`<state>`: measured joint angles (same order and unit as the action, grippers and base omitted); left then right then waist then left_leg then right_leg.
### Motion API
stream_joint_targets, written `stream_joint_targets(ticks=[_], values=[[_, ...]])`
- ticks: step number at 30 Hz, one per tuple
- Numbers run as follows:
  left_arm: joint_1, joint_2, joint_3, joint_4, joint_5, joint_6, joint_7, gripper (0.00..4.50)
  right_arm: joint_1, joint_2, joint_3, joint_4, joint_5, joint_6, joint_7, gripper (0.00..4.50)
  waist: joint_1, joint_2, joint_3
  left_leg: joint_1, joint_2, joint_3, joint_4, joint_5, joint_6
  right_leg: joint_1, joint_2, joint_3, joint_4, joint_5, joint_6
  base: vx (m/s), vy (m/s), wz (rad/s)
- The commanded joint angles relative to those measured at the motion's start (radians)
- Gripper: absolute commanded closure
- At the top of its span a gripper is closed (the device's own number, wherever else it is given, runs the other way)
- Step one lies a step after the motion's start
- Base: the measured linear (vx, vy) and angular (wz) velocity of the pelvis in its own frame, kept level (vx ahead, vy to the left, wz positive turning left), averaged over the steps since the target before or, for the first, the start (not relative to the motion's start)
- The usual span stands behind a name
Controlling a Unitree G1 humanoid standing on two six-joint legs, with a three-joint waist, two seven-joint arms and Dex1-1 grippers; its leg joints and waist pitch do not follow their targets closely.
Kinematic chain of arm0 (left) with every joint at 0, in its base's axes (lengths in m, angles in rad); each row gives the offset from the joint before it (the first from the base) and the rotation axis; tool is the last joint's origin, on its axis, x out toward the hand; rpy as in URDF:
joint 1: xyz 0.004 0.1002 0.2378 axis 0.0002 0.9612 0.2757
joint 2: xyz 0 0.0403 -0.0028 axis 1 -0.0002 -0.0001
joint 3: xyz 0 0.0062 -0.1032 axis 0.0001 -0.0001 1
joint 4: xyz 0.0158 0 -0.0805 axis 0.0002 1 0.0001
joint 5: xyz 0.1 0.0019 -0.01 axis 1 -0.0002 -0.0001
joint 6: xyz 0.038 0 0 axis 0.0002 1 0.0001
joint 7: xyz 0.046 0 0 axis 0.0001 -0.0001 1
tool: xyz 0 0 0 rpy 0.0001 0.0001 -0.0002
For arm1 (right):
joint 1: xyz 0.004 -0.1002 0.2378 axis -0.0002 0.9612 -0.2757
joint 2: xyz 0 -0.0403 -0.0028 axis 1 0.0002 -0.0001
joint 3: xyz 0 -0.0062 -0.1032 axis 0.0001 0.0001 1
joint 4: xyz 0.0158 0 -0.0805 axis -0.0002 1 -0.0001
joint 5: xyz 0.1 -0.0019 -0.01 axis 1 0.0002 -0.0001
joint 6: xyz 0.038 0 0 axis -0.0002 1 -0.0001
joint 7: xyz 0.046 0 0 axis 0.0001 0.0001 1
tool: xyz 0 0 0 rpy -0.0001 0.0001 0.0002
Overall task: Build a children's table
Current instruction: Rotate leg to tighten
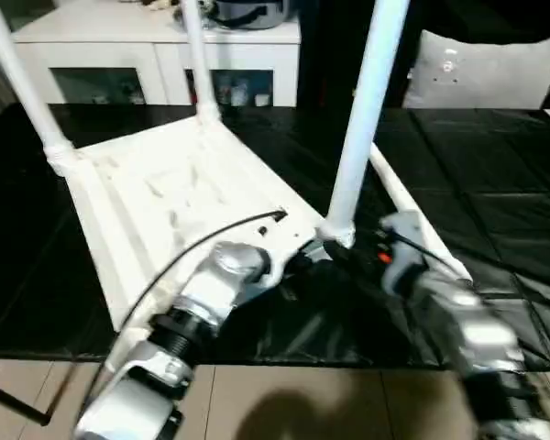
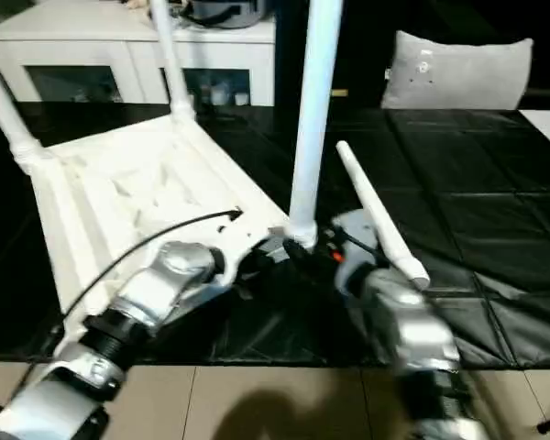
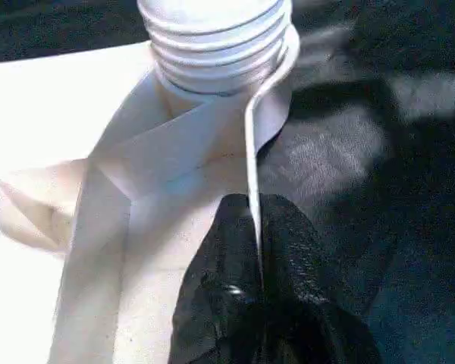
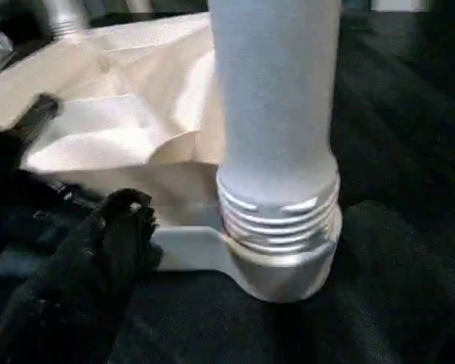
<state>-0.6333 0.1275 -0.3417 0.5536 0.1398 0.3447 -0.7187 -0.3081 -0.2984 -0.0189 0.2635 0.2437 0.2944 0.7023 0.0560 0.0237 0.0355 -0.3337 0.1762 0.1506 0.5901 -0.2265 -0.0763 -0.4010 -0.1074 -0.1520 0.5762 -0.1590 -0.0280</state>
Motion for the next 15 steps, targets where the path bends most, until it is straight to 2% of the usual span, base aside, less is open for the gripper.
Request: stream_joint_targets(ticks=[1, 5, 9, 10, 12, 14, 15], values=[[0.025, 0.047, -0.03, 0.021, 0.004, -0.04, -0.071, 4.5, -0.017, -0.045, 0.0, -0.024, 0.011, -0.023, 0.063, 0.06, 0.013, -0.023, -0.051, -0.026, 0.038, -0.008, -0.069, -0.136, 0.106, 0.064, -0.06, 0.057, -0.096, -0.447, -0.042, 0.0, 0.0, 0.0], [0.036, 0.094, -0.065, 0.016, 0.012, -0.096, -0.152, 4.5, -0.029, -0.095, 0.012, -0.014, 0.002, -0.049, 0.124, 0.06, 0.015, -0.02, -0.051, -0.025, 0.043, -0.008, -0.069, -0.128, 0.108, 0.062, -0.06, 0.059, -0.089, -0.402, -0.079, 0.0, 0.0, 0.0], [0.053, 0.16, -0.11, -0.009, 0.012, -0.163, -0.28, 4.5, -0.029, -0.149, 0.05, -0.034, 0.011, -0.049, 0.247, 0.06, 0.019, -0.018, -0.051, -0.023, 0.05, -0.008, -0.071, -0.13, 0.112, 0.062, -0.063, 0.064, -0.079, -0.358, -0.117, 0.0, 0.0, 0.0], [0.063, 0.196, -0.136, -0.03, 0.006, -0.206, -0.362, 4.5, -0.028, -0.172, 0.078, -0.043, 0.018, -0.043, 0.31, 0.06, 0.024, -0.022, -0.052, -0.022, 0.051, -0.009, -0.071, -0.125, 0.115, 0.064, -0.064, 0.064, -0.076, -0.346, -0.123, 0.0, 0.0, 0.0], [0.066, 0.211, -0.146, -0.039, 0.002, -0.215, -0.396, 4.5, -0.028, -0.18, 0.092, -0.044, 0.021, -0.037, 0.338, 0.06, 0.028, -0.02, -0.052, -0.022, 0.054, -0.007, -0.07, -0.115, 0.119, 0.063, -0.065, 0.068, -0.072, -0.322, -0.138, 0.0, 0.0, 0.0], [0.068, 0.23, -0.162, -0.055, -0.004, -0.219, -0.447, 4.5, -0.03, -0.189, 0.118, -0.038, 0.019, -0.039, 0.377, 0.4, 0.039, -0.02, -0.051, -0.017, 0.056, -0.005, -0.071, -0.107, 0.113, 0.06, -0.066, 0.07, -0.068, -0.307, -0.154, 0.0, 0.0, 0.0], [0.068, 0.235, -0.165, -0.059, -0.007, -0.227, -0.463, 4.5, -0.033, -0.188, 0.121, -0.034, 0.02, -0.039, 0.386, 0.4, 0.042, -0.019, -0.051, -0.017, 0.057, -0.005, -0.071, -0.107, 0.109, 0.061, -0.067, 0.07, -0.068, -0.308, -0.156, 0.0, 0.0, 0.0]])
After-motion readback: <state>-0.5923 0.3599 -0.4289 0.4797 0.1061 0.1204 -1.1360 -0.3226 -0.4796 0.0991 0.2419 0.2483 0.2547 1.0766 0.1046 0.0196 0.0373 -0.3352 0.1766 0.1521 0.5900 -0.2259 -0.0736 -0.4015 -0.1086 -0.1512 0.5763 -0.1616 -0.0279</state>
